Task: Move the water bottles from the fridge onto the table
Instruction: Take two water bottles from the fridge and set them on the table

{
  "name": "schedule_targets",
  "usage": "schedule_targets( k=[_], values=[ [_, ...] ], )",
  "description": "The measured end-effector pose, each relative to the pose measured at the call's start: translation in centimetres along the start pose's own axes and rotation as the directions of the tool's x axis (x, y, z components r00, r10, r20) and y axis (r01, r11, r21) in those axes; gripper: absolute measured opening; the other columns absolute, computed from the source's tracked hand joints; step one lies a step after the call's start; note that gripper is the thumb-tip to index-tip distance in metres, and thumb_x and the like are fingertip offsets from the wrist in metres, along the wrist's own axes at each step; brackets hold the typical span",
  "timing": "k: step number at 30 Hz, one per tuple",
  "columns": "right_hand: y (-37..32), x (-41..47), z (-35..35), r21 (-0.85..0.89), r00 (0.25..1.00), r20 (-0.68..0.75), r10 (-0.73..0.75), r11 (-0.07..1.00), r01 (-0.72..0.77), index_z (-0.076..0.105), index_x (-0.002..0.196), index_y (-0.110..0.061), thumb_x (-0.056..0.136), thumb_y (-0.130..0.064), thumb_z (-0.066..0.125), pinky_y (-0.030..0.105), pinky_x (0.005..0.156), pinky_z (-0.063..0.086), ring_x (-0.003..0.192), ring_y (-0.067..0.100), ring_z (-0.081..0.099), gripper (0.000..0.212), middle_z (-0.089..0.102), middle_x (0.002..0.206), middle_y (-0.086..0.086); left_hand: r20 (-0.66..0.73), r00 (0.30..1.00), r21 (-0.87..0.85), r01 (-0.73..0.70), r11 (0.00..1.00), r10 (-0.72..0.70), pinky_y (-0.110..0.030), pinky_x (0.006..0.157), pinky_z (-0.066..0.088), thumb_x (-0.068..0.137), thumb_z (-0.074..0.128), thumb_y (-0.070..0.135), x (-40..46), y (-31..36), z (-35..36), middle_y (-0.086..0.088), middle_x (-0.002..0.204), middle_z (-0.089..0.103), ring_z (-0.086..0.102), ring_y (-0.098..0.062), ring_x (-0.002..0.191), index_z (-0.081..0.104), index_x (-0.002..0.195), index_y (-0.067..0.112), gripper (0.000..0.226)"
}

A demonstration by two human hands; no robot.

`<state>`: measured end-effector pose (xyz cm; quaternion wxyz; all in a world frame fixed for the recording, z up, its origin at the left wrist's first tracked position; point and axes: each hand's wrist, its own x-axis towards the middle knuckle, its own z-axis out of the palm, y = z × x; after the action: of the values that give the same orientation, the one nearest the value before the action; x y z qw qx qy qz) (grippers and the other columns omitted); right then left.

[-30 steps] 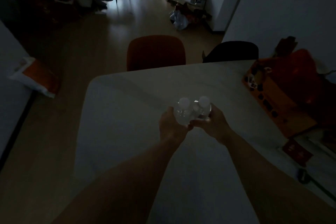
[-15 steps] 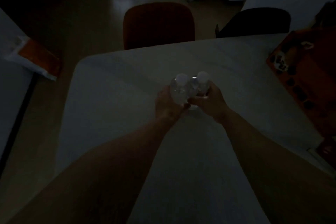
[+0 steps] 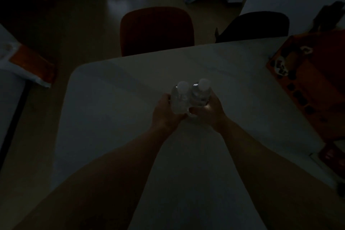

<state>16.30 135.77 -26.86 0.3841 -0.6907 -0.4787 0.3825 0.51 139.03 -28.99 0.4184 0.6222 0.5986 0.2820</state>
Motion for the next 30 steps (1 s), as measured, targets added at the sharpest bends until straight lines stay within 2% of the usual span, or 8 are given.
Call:
schedule_targets(
  k=[3, 6, 9, 12, 14, 20, 24, 30],
  values=[
    [-0.6, -0.7, 0.3, 0.032, 0.999, -0.038, 0.004, 0.999, -0.003, 0.052, 0.131, -0.001, 0.076, 0.004, 0.079, 0.028, 0.091, 0.049, 0.105, 0.015, 0.062, 0.061, 0.063, 0.115, 0.007, -0.005, 1.0, -0.014, 0.021, 1.0, -0.021, -0.034, 0.071, 0.053, 0.056, 0.086, 0.038, -0.2, 0.3, 0.2, -0.002, 0.101, 0.069, 0.066, -0.019, 0.091, 0.058, 0.102, 0.018, 0.057],
    [-0.7, -1.1, 1.0, 0.152, 0.995, -0.092, -0.047, 0.986, 0.06, 0.065, 0.102, -0.011, 0.069, 0.006, 0.075, 0.021, 0.08, 0.054, 0.087, -0.001, 0.067, 0.039, 0.069, 0.098, 0.0, -0.002, 0.999, -0.015, 0.032, 0.999, -0.032, -0.039, 0.08, 0.055, 0.052, 0.089, 0.035, -0.3, 0.4, 0.1, -0.007, 0.11, 0.067, 0.066, -0.023, 0.1, 0.054, 0.114, 0.014, 0.075],
    [-0.4, -1.5, 1.0, 0.197, 0.988, -0.132, 0.079, 0.979, -0.052, 0.064, 0.102, -0.014, 0.07, 0.014, 0.077, 0.033, 0.08, 0.058, 0.09, 0.016, 0.069, 0.044, 0.071, 0.1, 0.005, 0.046, 0.993, 0.037, 0.11, 0.993, -0.111, -0.031, 0.085, 0.051, 0.05, 0.092, 0.031, -0.6, 0.1, -0.5, -0.011, 0.12, 0.063, 0.063, -0.025, 0.107, 0.047, 0.13, 0.01, 0.094],
    [-1.2, -2.5, 0.3, 0.22, 0.95, -0.169, 0.264, 0.949, -0.225, 0.054, 0.125, -0.001, 0.074, 0.011, 0.076, 0.024, 0.065, 0.056, 0.1, 0.028, 0.068, 0.056, 0.065, 0.116, 0.012, 0.103, 0.981, 0.046, 0.158, 0.986, -0.162, -0.027, 0.077, 0.048, 0.057, 0.09, 0.027, -2.3, 0.8, -1.9, -0.009, 0.113, 0.064, 0.06, -0.02, 0.092, 0.052, 0.125, 0.011, 0.08],
    [-3.1, -3.7, -0.4, 0.239, 0.934, -0.193, 0.3, 0.938, -0.251, 0.045, 0.141, -0.001, 0.077, 0.006, 0.076, 0.028, 0.067, 0.052, 0.113, 0.032, 0.063, 0.072, 0.06, 0.13, 0.018, 0.114, 0.987, 0.011, 0.11, 0.994, -0.11, -0.029, 0.078, 0.05, 0.062, 0.089, 0.026, -3.5, 3.1, -3.4, -0.005, 0.104, 0.062, 0.058, -0.018, 0.087, 0.054, 0.121, 0.009, 0.071],
    [-14.4, -11.7, -4.1, 0.381, 0.896, -0.293, 0.333, 0.901, -0.21, 0.053, 0.136, -0.008, 0.084, -0.018, 0.076, 0.03, 0.07, 0.048, 0.09, 0.018, 0.059, 0.057, 0.062, 0.121, 0.012, 0.1, 0.994, -0.185, 0.061, 0.981, -0.043, -0.012, 0.042, 0.042, 0.074, 0.08, 0.028, -8.7, 14.0, -9.1, 0.004, 0.077, 0.058, 0.054, -0.004, 0.059, 0.061, 0.11, 0.013, 0.044],
    [-22.9, -21.5, -6.2, 0.526, 0.877, -0.331, 0.348, 0.84, -0.134, 0.064, 0.091, -0.022, 0.092, -0.031, 0.067, 0.034, 0.076, 0.054, 0.081, 0.014, 0.06, 0.01, 0.064, 0.097, 0.002, 0.256, 0.964, -0.284, 0.008, 0.959, 0.068, -0.029, 0.07, 0.055, 0.082, 0.074, 0.024, -16.6, 20.4, -14.2, -0.01, 0.09, 0.067, 0.064, -0.022, 0.078, 0.068, 0.101, 0.009, 0.025],
    [-31.1, -41.2, -6.4, 0.591, 0.741, -0.584, 0.332, 0.799, 0.108, 0.07, 0.109, -0.012, 0.093, -0.043, 0.061, 0.031, 0.073, 0.059, 0.092, 0.02, 0.072, 0.036, 0.075, 0.103, 0.006, 0.413, 0.853, -0.416, -0.135, 0.899, 0.319, -0.029, 0.067, 0.046, 0.083, 0.069, 0.024, -34.1, 24.8, -22.6, -0.004, 0.085, 0.068, 0.063, -0.018, 0.075, 0.066, 0.078, 0.02, 0.007]
  ],
)
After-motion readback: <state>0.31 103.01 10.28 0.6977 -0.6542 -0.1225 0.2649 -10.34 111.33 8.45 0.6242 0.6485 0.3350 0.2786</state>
